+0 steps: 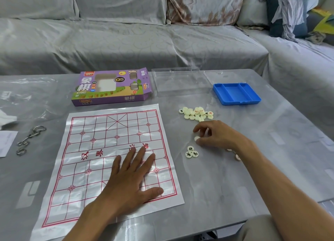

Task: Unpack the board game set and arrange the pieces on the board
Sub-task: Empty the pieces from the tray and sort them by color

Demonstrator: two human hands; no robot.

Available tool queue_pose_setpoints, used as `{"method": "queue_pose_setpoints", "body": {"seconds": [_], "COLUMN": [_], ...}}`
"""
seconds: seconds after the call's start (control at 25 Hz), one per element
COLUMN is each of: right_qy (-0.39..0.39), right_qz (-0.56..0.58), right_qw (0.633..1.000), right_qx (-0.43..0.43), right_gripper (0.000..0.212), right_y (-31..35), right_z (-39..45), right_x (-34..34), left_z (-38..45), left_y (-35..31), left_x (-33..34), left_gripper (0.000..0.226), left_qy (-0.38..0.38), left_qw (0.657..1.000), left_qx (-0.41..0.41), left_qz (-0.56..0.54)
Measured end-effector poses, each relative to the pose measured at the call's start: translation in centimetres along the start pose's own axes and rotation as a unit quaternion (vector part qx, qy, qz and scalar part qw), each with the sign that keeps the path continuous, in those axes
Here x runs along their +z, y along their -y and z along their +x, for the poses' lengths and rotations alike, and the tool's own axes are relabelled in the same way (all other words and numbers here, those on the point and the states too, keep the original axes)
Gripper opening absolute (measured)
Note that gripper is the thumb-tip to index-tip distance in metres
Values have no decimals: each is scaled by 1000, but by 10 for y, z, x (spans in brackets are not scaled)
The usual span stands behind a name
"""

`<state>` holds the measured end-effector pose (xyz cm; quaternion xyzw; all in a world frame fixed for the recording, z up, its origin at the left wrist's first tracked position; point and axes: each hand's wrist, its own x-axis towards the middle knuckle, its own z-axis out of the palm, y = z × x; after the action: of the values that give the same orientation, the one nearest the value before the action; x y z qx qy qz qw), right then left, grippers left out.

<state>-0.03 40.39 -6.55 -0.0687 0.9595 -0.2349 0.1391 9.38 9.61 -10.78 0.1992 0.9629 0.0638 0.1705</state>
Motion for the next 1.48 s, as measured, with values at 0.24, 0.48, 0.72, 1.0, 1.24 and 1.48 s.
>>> {"method": "queue_pose_setpoints", "body": {"seconds": [0.24, 0.48, 0.72, 1.0, 1.24, 1.48], "right_qy": [-20, -56, 1, -191, -215, -160], "right_qz": [-47, 25, 57, -72, 240, 240], "right_qw": [998, 998, 998, 977, 940, 949], "right_qx": [-30, 15, 17, 62, 112, 126], "right_gripper": [12, 9, 4, 23, 16, 8], "right_y": [0, 0, 9, -11, -9, -15], "right_z": [8, 6, 1, 37, 27, 24], "right_x": [4, 3, 8, 23, 12, 8], "left_z": [0, 1, 2, 0, 1, 0], "left_y": [0, 1, 2, -1, 1, 1], "left_x": [0, 2, 3, -1, 2, 2], "left_gripper": [96, 96, 97, 94, 93, 92], "left_qy": [-2, -3, -5, 0, -3, -4], "left_qw": [1000, 1000, 1000, 1000, 1000, 1000], "left_qx": [2, 1, 1, -4, -3, -1], "left_qz": [-1, 5, 5, 7, 12, 12]}}
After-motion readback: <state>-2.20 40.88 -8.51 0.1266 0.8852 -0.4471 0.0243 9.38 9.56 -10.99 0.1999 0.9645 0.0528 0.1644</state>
